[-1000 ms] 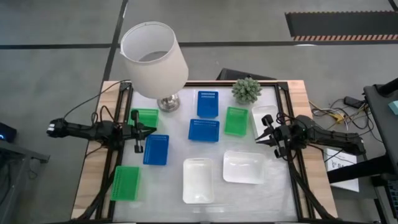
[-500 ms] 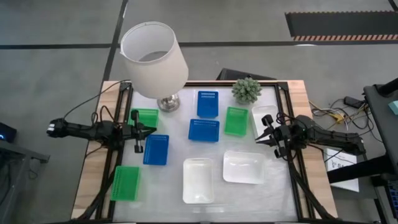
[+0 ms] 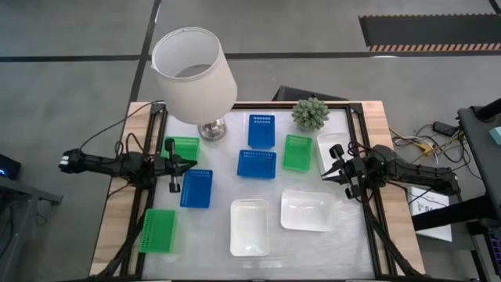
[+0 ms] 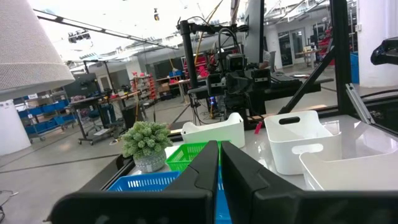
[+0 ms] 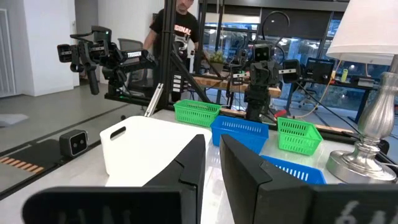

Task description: Stack baskets by color

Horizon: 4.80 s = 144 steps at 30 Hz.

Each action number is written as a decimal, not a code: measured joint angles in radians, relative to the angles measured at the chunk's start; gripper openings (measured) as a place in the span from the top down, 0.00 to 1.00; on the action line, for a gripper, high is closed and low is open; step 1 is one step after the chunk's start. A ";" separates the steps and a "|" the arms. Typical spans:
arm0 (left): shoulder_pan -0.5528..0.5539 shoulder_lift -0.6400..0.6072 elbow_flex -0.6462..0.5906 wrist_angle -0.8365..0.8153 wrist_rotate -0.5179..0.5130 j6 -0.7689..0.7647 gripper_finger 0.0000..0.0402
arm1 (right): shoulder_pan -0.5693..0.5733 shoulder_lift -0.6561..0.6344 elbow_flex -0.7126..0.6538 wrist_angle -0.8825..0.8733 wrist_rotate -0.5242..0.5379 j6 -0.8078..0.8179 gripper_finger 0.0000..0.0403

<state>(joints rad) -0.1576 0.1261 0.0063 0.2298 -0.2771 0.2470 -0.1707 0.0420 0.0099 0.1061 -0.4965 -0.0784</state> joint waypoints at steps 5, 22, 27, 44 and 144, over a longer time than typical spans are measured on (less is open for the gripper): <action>0.000 0.000 0.000 0.000 0.000 0.000 1.00 | 0.000 0.000 0.000 0.000 0.000 0.000 0.89; 0.000 0.000 0.000 0.000 0.000 0.000 1.00 | 0.000 0.000 0.000 0.000 0.000 0.000 0.89; 0.000 0.000 0.000 0.000 0.000 0.000 1.00 | 0.000 0.000 0.000 0.000 0.000 0.000 0.89; 0.000 0.000 0.000 0.000 0.000 0.000 1.00 | 0.000 0.000 0.000 0.000 0.000 0.000 0.89; 0.000 0.358 0.027 0.556 0.034 -0.110 1.00 | 0.158 1.457 1.266 -0.685 0.593 -0.097 0.72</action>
<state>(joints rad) -0.1574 0.4839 0.0334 0.7856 -0.2436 0.1368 -0.0132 1.4988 1.2755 -0.5793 0.0963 -0.1757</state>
